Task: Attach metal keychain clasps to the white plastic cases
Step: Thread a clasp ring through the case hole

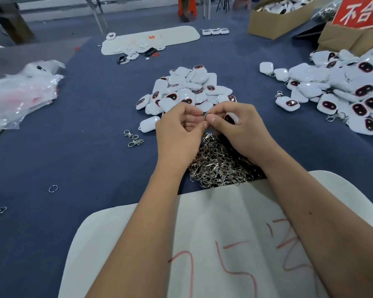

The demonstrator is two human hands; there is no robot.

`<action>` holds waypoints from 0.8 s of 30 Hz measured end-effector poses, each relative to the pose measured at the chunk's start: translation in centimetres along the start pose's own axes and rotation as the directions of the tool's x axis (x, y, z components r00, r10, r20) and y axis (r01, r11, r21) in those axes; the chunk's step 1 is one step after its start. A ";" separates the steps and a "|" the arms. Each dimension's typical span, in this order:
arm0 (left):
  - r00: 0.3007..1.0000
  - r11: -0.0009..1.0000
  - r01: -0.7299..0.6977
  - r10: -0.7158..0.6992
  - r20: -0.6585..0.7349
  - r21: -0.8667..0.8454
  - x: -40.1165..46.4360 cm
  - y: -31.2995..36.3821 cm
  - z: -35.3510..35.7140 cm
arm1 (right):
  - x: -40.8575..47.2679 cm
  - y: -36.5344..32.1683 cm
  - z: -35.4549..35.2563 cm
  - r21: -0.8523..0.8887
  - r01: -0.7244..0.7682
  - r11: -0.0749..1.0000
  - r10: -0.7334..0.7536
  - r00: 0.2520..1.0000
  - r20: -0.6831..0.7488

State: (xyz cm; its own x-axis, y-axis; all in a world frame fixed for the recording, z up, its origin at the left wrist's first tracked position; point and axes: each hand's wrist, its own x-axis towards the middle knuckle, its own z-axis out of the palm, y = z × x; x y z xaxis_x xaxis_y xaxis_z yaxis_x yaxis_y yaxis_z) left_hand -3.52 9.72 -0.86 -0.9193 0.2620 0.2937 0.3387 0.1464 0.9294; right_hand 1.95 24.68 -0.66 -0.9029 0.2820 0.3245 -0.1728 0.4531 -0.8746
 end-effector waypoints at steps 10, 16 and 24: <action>0.998 0.998 -0.041 0.038 0.054 0.054 0.1 -0.5 0.0 | 0.1 0.5 -0.1 0.127 -0.084 0.988 0.097 0.990 -0.102; 0.999 0.992 0.036 -0.038 0.016 0.121 0.4 -0.8 -0.3 | 0.5 0.8 -0.1 0.217 -0.117 0.969 0.157 0.972 -0.176; 0.999 0.991 0.049 -0.050 0.011 0.127 0.3 -0.5 -0.3 | 0.4 0.6 -0.2 0.241 -0.096 0.966 0.133 0.981 -0.140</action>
State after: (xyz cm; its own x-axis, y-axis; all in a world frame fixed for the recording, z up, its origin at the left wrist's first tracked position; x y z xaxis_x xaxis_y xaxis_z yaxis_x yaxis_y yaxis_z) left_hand -4.00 9.46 -1.16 -0.9329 0.2647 0.2442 0.3164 0.2789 0.9067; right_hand 1.55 25.21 -1.02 -0.8536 0.4555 0.2527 -0.1746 0.2068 -0.9627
